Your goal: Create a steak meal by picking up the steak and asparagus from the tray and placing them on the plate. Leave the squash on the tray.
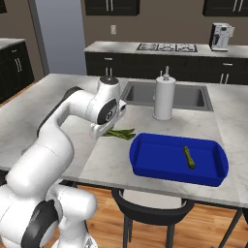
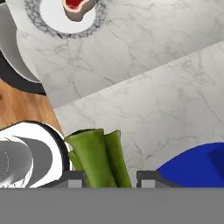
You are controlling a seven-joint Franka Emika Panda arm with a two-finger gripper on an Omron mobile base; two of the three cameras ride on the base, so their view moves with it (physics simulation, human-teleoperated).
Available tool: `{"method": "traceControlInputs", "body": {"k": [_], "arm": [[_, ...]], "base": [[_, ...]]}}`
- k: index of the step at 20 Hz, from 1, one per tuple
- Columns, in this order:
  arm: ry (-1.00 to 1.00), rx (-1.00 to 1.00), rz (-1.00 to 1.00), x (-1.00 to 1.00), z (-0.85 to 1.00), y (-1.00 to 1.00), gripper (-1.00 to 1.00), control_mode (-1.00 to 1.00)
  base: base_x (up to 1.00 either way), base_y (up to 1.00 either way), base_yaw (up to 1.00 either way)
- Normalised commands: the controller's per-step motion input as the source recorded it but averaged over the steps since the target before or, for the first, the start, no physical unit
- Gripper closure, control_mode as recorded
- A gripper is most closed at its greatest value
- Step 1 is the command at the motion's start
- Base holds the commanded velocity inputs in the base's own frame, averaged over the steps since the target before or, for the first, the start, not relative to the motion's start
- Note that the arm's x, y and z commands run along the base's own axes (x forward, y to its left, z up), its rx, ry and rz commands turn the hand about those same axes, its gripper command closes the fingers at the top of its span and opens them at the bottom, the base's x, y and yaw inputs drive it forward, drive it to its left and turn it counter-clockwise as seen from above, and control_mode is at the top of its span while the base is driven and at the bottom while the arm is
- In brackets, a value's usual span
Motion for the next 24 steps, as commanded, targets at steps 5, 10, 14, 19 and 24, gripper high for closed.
{"method": "traceControlInputs", "body": {"k": [5, 10, 14, 19, 24], "arm": [[0.00, -0.08, 0.04, -0.26, 0.52, 1.00, 1.00, -1.00], [0.00, -0.05, 0.00, -0.09, 0.05, 0.94, 1.00, -1.00], [0.00, 0.00, -0.03, -0.05, 0.00, 0.75, 1.00, -1.00], [0.00, 0.00, -0.04, -0.06, -0.02, 0.80, 1.00, -1.00], [0.05, 0.01, -0.01, -0.01, -0.36, 0.87, 1.00, -1.00]], "base": [[0.00, 0.00, 0.00], [0.00, 0.00, 0.00], [0.00, 0.00, 0.00], [0.00, 0.00, 0.00], [0.00, 0.00, 0.00]]}}
